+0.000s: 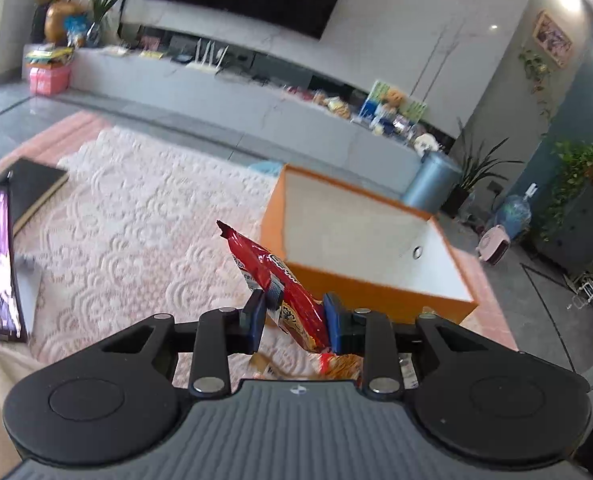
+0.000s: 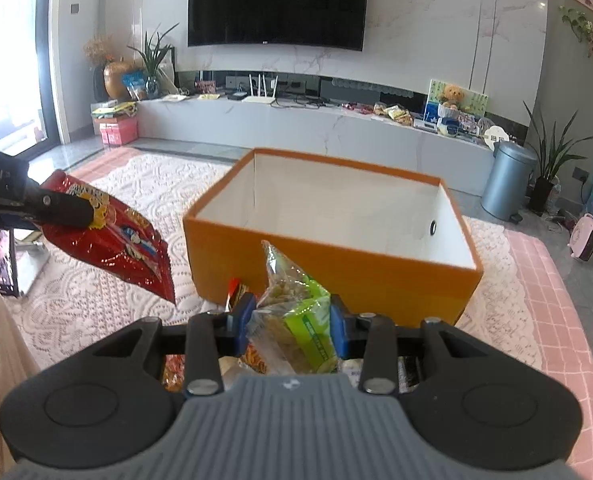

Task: Organize snacks
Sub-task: 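Lift both held snacks and carry them over the orange box, then open the left tool over the box while the right tool releases the green snack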

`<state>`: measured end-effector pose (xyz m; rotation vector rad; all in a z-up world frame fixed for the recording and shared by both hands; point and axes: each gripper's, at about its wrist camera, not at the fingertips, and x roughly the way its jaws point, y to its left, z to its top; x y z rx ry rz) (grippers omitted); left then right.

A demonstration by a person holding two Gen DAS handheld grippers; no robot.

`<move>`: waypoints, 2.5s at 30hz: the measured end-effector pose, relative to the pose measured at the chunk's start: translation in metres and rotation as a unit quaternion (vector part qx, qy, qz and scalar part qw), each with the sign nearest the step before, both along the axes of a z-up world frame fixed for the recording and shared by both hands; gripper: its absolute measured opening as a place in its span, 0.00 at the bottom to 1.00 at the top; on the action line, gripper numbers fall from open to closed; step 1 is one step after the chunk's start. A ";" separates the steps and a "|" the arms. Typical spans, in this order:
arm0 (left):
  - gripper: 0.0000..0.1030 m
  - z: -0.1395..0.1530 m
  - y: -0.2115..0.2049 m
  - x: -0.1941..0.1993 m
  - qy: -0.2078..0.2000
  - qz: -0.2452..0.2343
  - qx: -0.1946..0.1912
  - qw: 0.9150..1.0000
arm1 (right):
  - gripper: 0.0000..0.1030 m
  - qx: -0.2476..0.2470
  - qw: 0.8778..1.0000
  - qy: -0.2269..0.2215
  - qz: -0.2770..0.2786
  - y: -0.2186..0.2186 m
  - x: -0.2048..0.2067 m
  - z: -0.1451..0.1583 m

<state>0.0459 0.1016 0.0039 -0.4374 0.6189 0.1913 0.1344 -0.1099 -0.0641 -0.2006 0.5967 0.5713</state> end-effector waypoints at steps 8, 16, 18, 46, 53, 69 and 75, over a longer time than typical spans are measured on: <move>0.33 0.023 -0.014 0.026 -0.030 -0.034 0.020 0.999 | 0.35 0.009 1.000 -0.022 -0.011 -0.011 0.016 0.029; 0.33 0.031 -0.020 0.068 -0.043 -0.058 0.042 0.997 | 0.35 0.010 0.999 -0.042 -0.021 -0.005 0.051 0.045; 0.33 0.030 -0.021 0.083 -0.041 -0.066 0.046 0.996 | 0.35 0.010 0.999 -0.040 -0.024 0.000 0.064 0.046; 0.32 -0.055 -0.002 0.184 0.135 -0.128 0.085 0.979 | 0.32 -0.065 0.984 0.160 -0.031 0.088 0.204 -0.050; 0.33 -0.060 -0.006 0.185 0.155 -0.135 0.112 0.972 | 0.36 -0.071 0.980 0.184 -0.030 0.095 0.209 -0.057; 0.48 -0.047 0.000 0.169 0.129 -0.134 0.097 0.978 | 0.57 -0.070 0.981 0.175 -0.031 0.092 0.196 -0.037; 0.59 -0.030 -0.004 0.151 0.101 -0.126 0.108 0.981 | 0.62 -0.064 0.985 0.153 -0.047 0.081 0.185 -0.018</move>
